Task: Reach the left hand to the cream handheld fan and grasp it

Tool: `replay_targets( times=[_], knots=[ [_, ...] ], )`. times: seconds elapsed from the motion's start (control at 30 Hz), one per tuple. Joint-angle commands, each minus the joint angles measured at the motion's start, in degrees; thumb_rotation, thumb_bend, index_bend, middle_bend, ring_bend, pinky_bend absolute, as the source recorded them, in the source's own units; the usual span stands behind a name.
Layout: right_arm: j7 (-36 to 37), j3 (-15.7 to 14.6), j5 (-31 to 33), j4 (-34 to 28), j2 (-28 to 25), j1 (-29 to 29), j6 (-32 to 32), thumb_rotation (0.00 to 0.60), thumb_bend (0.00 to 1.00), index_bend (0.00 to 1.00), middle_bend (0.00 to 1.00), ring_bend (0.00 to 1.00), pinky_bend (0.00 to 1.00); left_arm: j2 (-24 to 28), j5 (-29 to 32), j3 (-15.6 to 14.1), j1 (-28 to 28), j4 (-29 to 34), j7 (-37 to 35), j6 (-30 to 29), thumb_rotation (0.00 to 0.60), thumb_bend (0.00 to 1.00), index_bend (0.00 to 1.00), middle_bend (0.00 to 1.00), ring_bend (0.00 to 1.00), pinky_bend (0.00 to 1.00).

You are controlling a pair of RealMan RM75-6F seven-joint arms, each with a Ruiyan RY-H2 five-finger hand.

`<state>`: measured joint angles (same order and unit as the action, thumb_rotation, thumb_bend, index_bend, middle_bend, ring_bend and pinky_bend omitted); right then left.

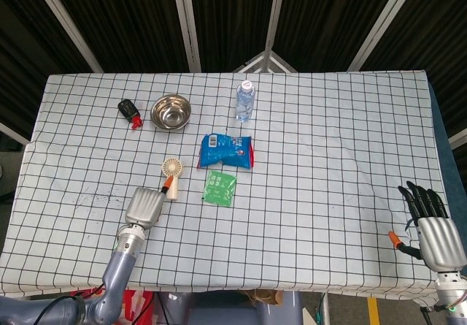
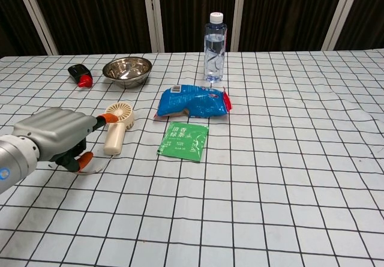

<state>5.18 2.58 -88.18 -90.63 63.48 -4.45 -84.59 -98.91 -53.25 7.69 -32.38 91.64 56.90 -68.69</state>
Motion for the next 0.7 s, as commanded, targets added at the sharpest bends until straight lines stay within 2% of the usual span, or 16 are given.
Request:
replay_targets(
  times=[0.03,0.7],
  knots=[
    [0.0,0.0,0.0,0.0,0.0,0.0,0.0,0.600,0.28,0.10,0.00,0.00,0.00,-0.1,0.3,-0.3,-0.3,-0.3,0.0,0.0,0.600,0.71,0.08,0.89,0.83,0.80],
    [0.1,0.0,0.0,0.0,0.0,0.0,0.1,0.600,0.28,0.10,0.00,0.00,0.00,-1.5,2.1,-2.9,-1.3,-2.7,-0.7,-0.1,0.600,0.71,0.12,0.89,0.82,0.80]
  ],
)
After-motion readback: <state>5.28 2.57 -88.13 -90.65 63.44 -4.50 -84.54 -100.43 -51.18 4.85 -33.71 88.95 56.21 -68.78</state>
